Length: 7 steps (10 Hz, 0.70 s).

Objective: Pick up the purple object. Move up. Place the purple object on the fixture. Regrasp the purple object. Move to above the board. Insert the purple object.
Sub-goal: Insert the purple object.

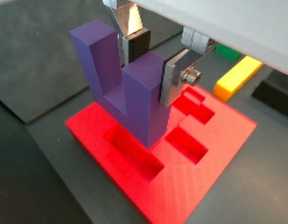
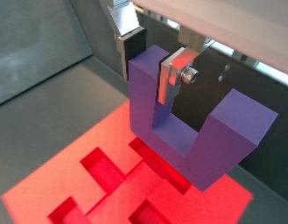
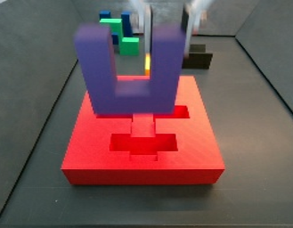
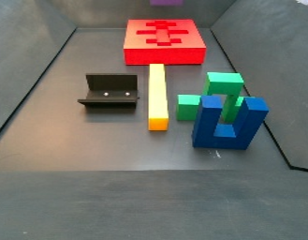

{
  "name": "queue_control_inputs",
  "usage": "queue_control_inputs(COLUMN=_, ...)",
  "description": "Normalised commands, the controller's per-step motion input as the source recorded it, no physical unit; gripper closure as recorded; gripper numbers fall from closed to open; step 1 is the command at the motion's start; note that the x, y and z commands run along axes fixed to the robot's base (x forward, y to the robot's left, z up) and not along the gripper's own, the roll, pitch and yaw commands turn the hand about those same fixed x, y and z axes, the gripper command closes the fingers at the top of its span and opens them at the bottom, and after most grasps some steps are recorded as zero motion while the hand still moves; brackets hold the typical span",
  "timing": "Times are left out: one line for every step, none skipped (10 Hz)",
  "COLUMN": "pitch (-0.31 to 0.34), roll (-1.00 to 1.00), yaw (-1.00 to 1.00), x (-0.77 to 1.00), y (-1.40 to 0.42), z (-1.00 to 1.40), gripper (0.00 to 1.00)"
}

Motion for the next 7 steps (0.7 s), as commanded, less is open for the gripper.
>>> queue_control_inputs(pitch=-0.05, roll=0.02, yaw=0.0, x=0.12, y=-0.21, z=-0.48, gripper=1.0)
queue_control_inputs(pitch=-0.031, roll=0.0, yaw=0.03, x=0.0, y=-0.13, z=-0.3, gripper=1.0)
queue_control_inputs(pitch=0.0, roll=0.04, yaw=0.0, x=0.03, y=-0.08, z=-0.22, gripper=1.0)
queue_control_inputs(pitch=0.009, roll=0.09, yaw=0.0, x=0.15, y=-0.09, z=-0.29, gripper=1.0)
queue_control_inputs(pitch=0.0, roll=0.12, yaw=0.0, x=0.13, y=-0.1, z=-0.31, gripper=1.0)
queue_control_inputs(pitch=0.0, roll=0.14, yaw=-0.01, x=0.15, y=-0.13, z=-0.29, gripper=1.0)
queue_control_inputs(pitch=0.0, roll=0.14, yaw=-0.01, x=0.21, y=-0.14, z=-0.25, gripper=1.0)
